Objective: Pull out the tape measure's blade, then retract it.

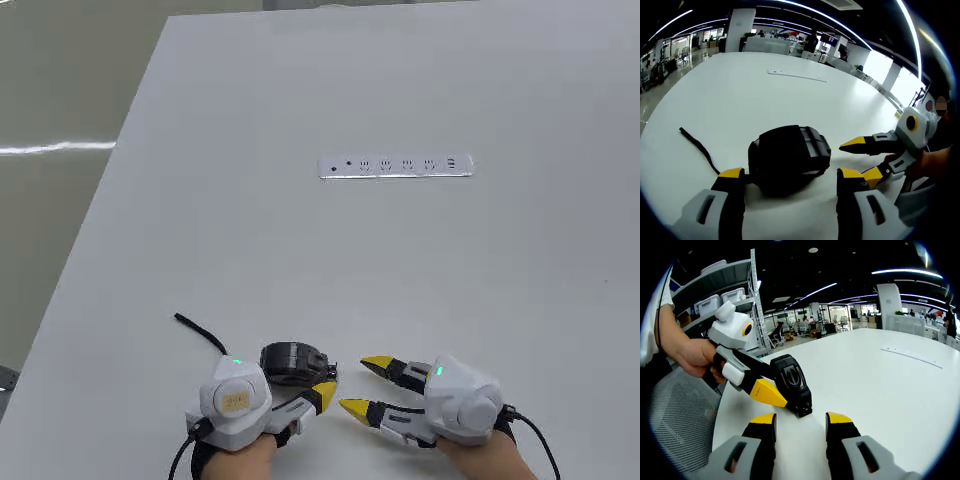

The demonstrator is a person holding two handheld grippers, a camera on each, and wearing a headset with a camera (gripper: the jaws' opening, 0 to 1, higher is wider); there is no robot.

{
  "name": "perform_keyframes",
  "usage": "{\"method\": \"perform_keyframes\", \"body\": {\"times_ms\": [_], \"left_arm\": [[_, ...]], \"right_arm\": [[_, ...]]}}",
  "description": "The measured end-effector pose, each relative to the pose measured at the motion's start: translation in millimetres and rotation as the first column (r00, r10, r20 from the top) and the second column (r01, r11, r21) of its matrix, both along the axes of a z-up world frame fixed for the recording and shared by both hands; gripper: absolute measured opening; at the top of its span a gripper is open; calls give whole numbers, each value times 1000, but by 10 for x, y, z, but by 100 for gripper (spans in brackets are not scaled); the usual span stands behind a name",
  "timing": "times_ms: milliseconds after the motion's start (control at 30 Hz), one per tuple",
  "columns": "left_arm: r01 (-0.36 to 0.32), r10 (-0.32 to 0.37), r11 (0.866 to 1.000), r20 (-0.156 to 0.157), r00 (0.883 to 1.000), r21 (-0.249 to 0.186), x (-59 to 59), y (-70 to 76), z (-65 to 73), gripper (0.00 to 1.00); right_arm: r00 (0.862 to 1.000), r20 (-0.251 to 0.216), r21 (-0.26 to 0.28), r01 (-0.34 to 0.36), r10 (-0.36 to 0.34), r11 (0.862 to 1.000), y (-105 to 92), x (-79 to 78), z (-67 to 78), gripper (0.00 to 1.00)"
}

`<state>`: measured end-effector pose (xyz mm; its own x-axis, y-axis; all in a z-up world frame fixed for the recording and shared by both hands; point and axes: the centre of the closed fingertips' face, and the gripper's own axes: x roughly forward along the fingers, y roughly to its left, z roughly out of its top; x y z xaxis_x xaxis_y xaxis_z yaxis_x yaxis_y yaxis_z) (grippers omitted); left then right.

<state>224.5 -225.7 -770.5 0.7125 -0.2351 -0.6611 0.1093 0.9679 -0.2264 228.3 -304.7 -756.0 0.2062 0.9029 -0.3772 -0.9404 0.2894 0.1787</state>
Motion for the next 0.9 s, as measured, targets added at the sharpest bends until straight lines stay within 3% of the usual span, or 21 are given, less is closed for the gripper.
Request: {"method": "perform_keyframes", "body": {"times_ms": [300, 433, 900], "left_arm": [[45, -44, 999, 33, 998, -12, -51, 19, 87, 74], [60, -59, 997, 35, 998, -45, -106, 15, 95, 74], [139, -133, 989, 109, 985, -45, -264, 102, 267, 75]], "right_arm": [[1000, 2, -13, 30, -30, 999, -117, -34, 67, 41], [999, 3, -24, 52, -52, 998, -186, -35, 85, 42], [994, 23, -40, 105, -104, 994, -363, -110, 181, 44]]}}
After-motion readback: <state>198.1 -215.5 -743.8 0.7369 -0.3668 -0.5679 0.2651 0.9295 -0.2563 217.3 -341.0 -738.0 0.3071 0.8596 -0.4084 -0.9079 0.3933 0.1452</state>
